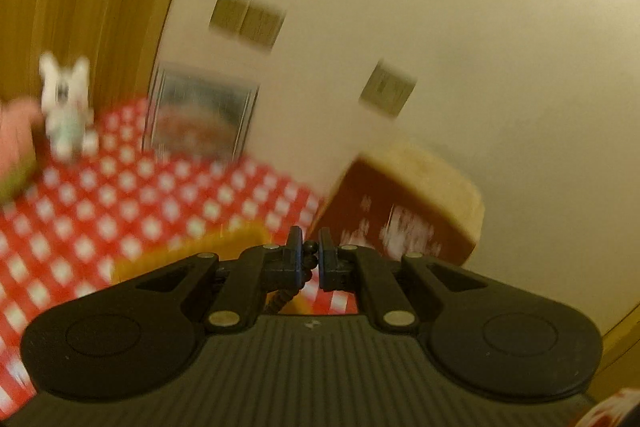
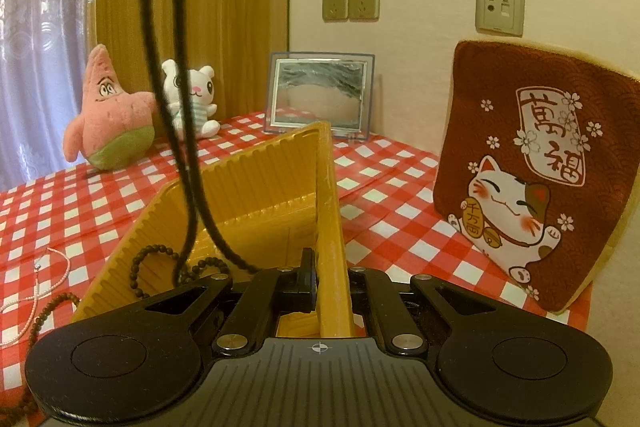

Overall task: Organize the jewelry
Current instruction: 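Lower the bead necklace into the orange tray and open the left tool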

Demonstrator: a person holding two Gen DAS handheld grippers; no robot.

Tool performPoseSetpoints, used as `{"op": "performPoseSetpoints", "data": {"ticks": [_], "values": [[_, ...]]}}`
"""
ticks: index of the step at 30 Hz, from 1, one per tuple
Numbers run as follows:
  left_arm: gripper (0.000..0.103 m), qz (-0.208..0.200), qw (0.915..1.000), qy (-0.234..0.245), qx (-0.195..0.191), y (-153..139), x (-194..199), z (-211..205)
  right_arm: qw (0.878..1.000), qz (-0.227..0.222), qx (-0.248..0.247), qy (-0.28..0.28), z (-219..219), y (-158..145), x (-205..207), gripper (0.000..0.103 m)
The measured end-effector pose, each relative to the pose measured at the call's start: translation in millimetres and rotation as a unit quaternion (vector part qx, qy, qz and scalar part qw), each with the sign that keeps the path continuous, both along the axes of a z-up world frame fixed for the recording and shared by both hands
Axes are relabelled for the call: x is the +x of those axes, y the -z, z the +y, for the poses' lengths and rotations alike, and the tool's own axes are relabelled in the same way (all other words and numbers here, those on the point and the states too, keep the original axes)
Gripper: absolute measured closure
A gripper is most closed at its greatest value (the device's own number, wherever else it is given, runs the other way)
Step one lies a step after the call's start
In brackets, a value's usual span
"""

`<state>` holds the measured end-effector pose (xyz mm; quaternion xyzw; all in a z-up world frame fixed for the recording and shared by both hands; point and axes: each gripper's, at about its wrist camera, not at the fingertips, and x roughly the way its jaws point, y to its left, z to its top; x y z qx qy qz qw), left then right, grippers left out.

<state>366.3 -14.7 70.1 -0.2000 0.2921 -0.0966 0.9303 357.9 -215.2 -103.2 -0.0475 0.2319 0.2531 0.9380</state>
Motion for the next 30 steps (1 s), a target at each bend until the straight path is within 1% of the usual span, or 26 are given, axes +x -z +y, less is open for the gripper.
{"op": "performPoseSetpoints", "data": {"ticks": [5, 8, 10, 12, 14, 17, 19, 20, 26, 28, 30], "values": [[0.097, 0.063, 0.9973, -0.014, -0.033, 61.3, -3.3, -2.2, 1.0, 0.002, 0.001, 0.0, -1.1, 0.6, 0.5, 0.098], [0.097, 0.099, 0.994, -0.023, -0.042, 93.6, 1.2, -4.5, 1.0, 0.001, 0.0, 0.0, -0.7, -0.1, 0.4, 0.098], [0.097, 0.119, 0.9916, -0.021, -0.047, 110.2, 4.1, -5.1, 1.0, -0.001, -0.001, -0.001, 0.0, -0.6, -0.1, 0.098], [0.097, 0.133, 0.9897, -0.018, -0.049, 119.1, 8.1, -5.9, 1.0, -0.002, -0.001, -0.001, 0.6, -1.0, -0.1, 0.098], [0.097, 0.14, 0.9892, -0.016, -0.042, 126.0, 10.0, -7.8, 1.0, -0.001, -0.001, -0.001, 0.8, -1.1, 0.0, 0.098], [0.094, 0.153, 0.9872, -0.013, -0.042, 137.3, 12.3, -6.9, 1.0, -0.002, -0.002, -0.002, 1.1, -1.3, -0.6, 0.098], [0.081, 0.158, 0.9865, -0.01, -0.041, 141.0, 12.0, -5.9, 1.0, -0.002, -0.002, -0.002, 1.8, -2.0, -0.7, 0.098], [0.079, 0.159, 0.9864, -0.013, -0.039, 142.3, 11.2, -4.9, 1.0, -0.002, -0.002, -0.002, 1.9, -2.1, -0.7, 0.098], [0.078, 0.143, 0.9882, -0.043, -0.033, 133.1, -1.1, 10.2, 1.0, -0.001, -0.003, -0.002, 2.1, -2.9, -1.0, 0.098], [0.077, 0.135, 0.9889, -0.057, -0.021, 128.5, -9.6, 18.9, 1.0, -0.002, -0.004, -0.003, 2.4, -3.7, -1.8, 0.098], [0.077, 0.128, 0.9888, -0.077, -0.001, 124.4, -20.9, 28.9, 1.0, -0.002, -0.003, -0.003, 2.4, -4.2, -2.0, 0.098]]}}
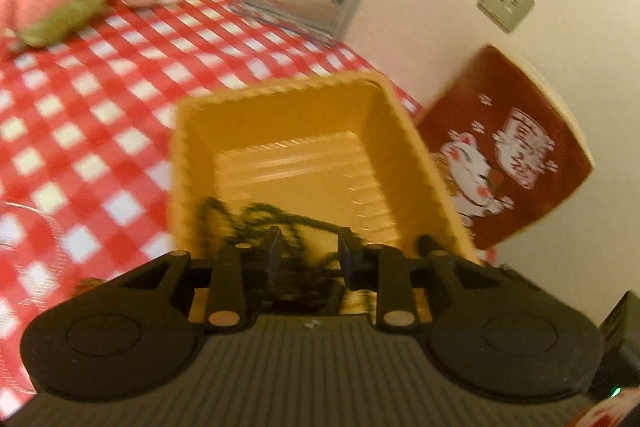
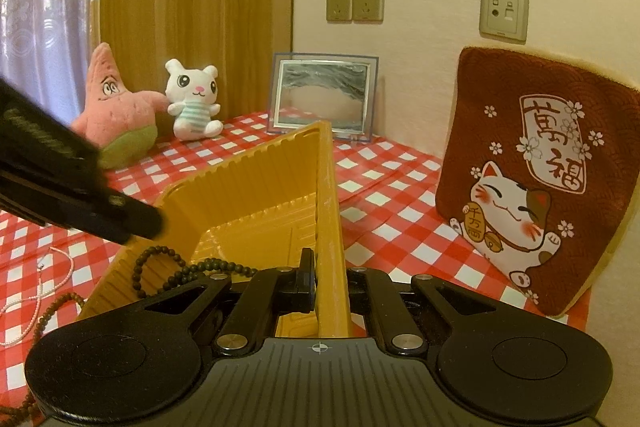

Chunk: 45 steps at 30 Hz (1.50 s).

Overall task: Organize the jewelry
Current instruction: 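Lower the bead necklace into the orange tray and open the left tool, then grasp the second long brown bead necklace with the left tool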

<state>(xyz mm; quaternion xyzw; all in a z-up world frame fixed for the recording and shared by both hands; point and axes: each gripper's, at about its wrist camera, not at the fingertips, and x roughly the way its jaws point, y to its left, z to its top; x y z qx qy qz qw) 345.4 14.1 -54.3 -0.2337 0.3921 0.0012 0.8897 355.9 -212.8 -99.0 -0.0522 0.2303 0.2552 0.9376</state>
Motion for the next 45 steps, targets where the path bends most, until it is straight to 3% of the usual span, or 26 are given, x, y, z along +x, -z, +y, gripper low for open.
{"op": "performPoseSetpoints", "data": {"ticks": [11, 17, 21, 27, 32, 37, 45], "values": [[0.076, -0.017, 0.9917, -0.099, 0.08, -15.1, -75.7, 61.7, 1.0, -0.001, -0.003, -0.003, 0.7, -1.0, -1.4, 0.097], [0.076, 0.004, 0.9839, -0.129, 0.124, -10.0, -118.3, 79.2, 1.0, 0.0, -0.004, -0.003, 0.0, -0.9, -1.8, 0.097], [0.076, 0.028, 0.9832, -0.133, 0.122, 3.9, -137.9, 75.2, 1.0, 0.002, -0.005, -0.003, -2.0, -0.4, -2.6, 0.097], [0.076, 0.057, 0.9877, -0.104, 0.102, 29.5, -153.3, 49.7, 1.0, 0.002, -0.007, -0.004, -5.3, -1.8, -5.8, 0.097], [0.076, 0.079, 0.9906, -0.046, 0.102, 48.4, -157.2, 22.7, 1.0, 0.004, -0.007, -0.003, -9.0, -2.4, -7.2, 0.097], [0.076, 0.084, 0.9866, 0.007, 0.14, 62.4, -157.7, -2.1, 1.0, 0.003, -0.008, -0.002, -15.0, -2.0, -11.2, 0.097], [0.076, 0.077, 0.9751, 0.053, 0.201, 72.5, -147.7, -9.2, 1.0, 0.006, -0.009, 0.0, -24.4, -1.4, -18.3, 0.097]]}}
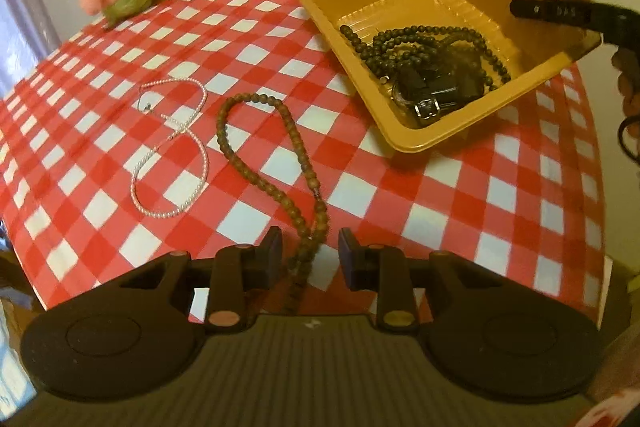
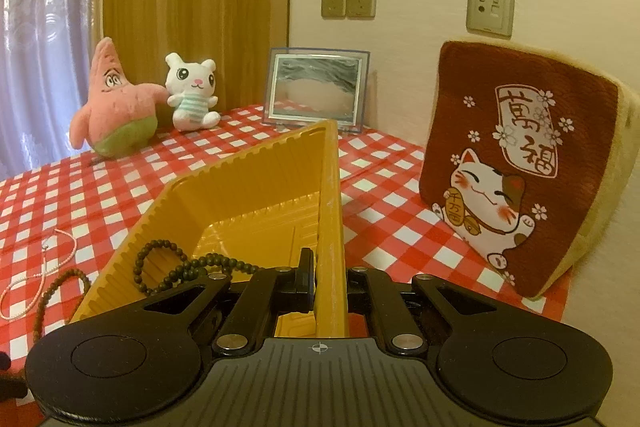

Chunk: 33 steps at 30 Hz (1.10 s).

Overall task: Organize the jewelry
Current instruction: 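Grasp the second long brown bead necklace with the left tool, then lift the brown bead necklace high with the left tool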

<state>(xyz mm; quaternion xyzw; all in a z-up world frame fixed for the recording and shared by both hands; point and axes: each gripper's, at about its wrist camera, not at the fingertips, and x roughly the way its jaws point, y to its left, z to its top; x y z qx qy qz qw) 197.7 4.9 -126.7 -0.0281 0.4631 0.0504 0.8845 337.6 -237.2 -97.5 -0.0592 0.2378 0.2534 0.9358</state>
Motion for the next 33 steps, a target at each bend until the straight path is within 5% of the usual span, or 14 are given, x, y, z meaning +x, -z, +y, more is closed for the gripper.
{"op": "performPoseSetpoints", "data": {"ticks": [17, 33], "values": [[0.097, 0.009, 0.9998, 0.015, -0.01, 8.4, 6.9, 8.2, 1.0, 0.0, 0.0, 0.0, 0.4, -0.2, -0.5, 0.097], [0.097, -0.154, 0.9862, -0.031, -0.05, -114.0, 2.2, 41.7, 1.0, 0.0, 0.0, 0.001, 0.8, -0.4, -0.9, 0.097]]}}
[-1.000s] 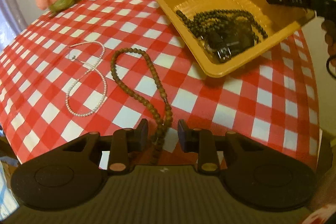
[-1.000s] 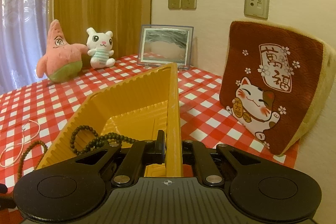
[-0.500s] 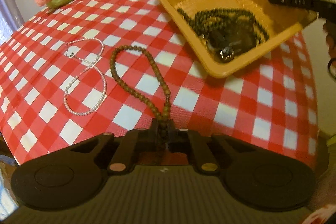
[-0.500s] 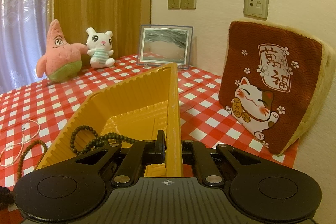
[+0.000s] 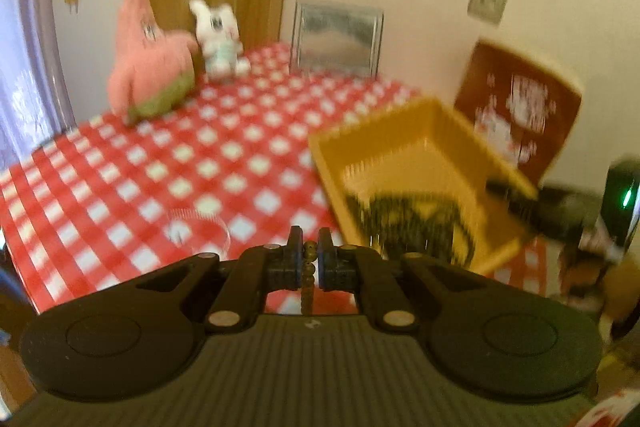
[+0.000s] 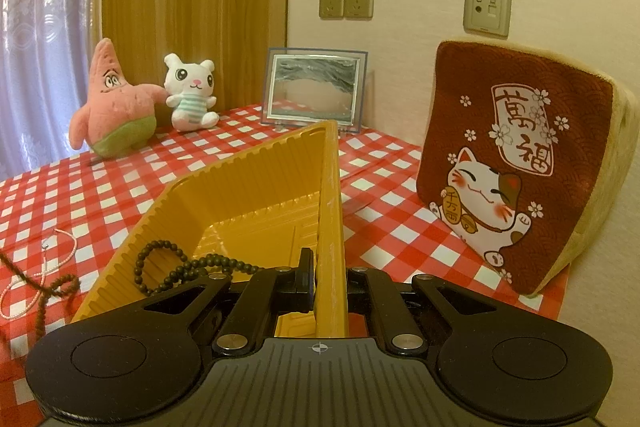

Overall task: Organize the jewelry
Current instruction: 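Lift the brown bead necklace high with the left tool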

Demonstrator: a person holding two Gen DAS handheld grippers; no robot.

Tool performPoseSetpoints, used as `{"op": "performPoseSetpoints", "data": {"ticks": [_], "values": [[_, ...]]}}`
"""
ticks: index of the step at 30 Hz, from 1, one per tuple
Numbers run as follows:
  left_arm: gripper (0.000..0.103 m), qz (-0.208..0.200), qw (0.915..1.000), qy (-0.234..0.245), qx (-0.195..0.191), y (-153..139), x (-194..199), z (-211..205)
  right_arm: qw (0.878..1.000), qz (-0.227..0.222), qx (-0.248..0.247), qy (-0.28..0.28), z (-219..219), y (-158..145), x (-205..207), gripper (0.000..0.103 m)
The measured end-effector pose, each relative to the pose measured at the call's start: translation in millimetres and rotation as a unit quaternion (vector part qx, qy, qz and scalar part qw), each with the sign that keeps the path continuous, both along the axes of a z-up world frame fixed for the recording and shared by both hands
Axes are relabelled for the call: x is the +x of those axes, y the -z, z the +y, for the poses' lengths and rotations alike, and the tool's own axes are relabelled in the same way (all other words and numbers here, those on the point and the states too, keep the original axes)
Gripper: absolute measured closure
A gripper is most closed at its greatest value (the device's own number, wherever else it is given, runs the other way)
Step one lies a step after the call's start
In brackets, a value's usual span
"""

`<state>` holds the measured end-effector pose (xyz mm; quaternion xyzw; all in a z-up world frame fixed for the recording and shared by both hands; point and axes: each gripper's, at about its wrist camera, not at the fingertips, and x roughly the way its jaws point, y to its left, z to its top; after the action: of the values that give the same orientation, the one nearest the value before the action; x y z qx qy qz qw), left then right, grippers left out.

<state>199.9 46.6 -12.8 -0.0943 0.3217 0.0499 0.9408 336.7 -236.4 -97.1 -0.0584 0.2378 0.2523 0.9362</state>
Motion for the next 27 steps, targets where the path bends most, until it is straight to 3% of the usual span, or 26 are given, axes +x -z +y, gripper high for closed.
{"op": "performPoseSetpoints", "data": {"ticks": [9, 27], "values": [[0.097, -0.063, 0.998, -0.012, -0.001, -59.8, 5.7, 11.7, 1.0, 0.0, 0.002, -0.001, -0.9, -1.7, 0.0, 0.097], [0.097, -0.129, 0.9898, 0.056, -0.024, -104.2, 44.6, -26.7, 1.0, -0.005, 0.003, -0.004, 7.4, -5.6, 3.3, 0.097]]}}
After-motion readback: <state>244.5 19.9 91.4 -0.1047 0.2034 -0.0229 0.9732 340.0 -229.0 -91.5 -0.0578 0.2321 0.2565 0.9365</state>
